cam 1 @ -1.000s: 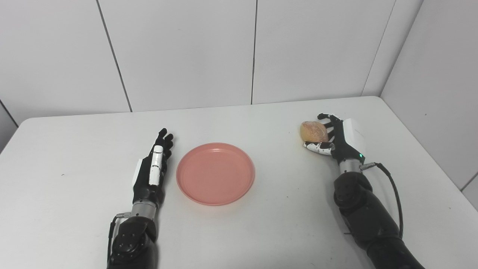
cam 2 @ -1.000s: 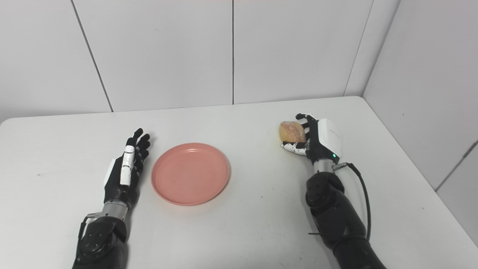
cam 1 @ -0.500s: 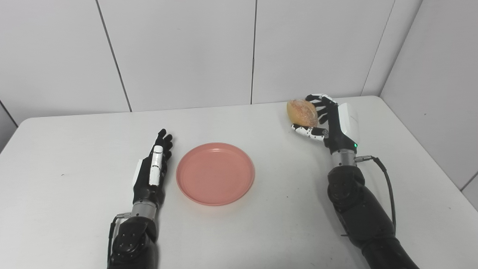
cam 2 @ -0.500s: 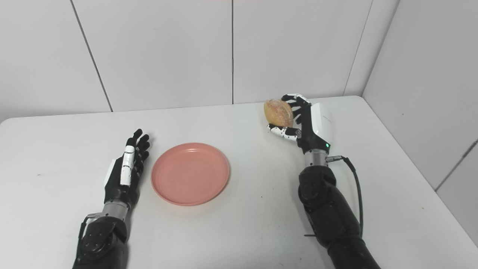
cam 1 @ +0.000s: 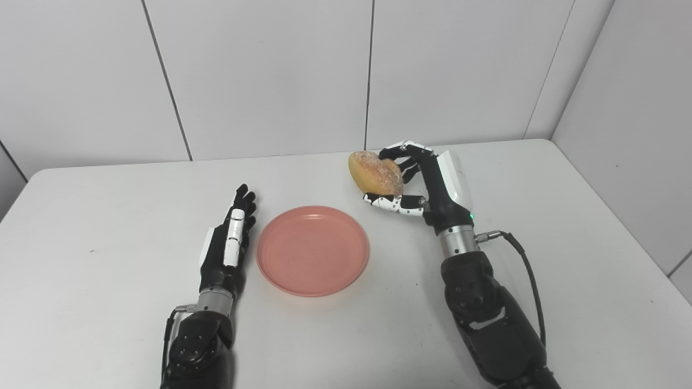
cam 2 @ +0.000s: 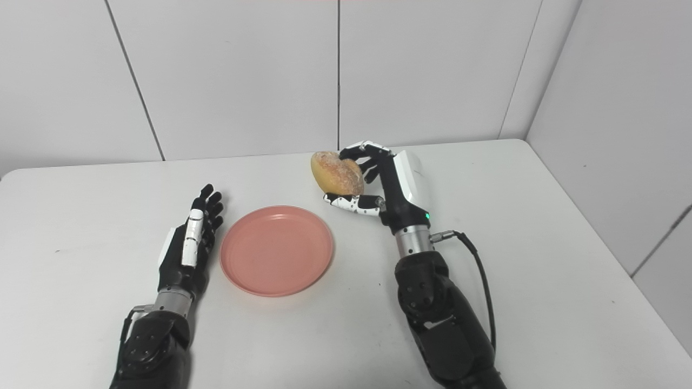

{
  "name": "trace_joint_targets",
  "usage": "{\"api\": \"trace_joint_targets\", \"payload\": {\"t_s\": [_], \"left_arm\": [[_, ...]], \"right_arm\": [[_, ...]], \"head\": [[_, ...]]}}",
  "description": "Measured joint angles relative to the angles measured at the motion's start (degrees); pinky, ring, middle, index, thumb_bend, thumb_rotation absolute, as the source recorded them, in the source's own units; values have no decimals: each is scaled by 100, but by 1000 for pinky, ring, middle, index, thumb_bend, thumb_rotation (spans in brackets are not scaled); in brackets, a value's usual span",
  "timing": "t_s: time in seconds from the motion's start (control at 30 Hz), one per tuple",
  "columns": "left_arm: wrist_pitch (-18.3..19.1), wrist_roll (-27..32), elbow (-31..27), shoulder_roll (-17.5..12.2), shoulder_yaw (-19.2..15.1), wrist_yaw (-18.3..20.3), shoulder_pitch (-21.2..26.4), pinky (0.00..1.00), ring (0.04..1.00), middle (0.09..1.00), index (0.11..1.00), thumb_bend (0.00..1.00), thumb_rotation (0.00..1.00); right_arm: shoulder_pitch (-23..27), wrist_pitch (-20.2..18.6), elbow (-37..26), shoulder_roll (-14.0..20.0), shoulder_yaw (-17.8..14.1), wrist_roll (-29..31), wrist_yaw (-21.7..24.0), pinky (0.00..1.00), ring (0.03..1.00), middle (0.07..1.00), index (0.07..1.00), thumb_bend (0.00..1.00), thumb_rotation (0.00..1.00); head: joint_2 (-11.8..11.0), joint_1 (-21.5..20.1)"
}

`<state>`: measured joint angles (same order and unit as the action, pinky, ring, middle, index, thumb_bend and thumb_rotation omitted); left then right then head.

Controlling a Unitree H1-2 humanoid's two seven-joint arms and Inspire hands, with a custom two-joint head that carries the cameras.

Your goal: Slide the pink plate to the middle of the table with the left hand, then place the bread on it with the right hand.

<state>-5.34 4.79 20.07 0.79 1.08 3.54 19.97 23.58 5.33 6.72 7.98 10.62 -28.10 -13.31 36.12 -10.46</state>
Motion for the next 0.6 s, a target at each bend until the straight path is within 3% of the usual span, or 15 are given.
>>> {"api": "trace_joint_targets", "payload": {"t_s": [0.3,0.6], "left_arm": [[15,-153,-138,71,98,-63,-93,1000,986,979,977,529,1000],[15,-313,-168,228,146,-159,-126,993,976,976,975,530,1000]], "right_arm": [[-297,13,-132,-143,414,-176,357,392,464,565,496,491,123],[-185,149,409,-255,702,-432,401,410,494,584,496,492,115]], "head": [[88,395],[149,818]]}}
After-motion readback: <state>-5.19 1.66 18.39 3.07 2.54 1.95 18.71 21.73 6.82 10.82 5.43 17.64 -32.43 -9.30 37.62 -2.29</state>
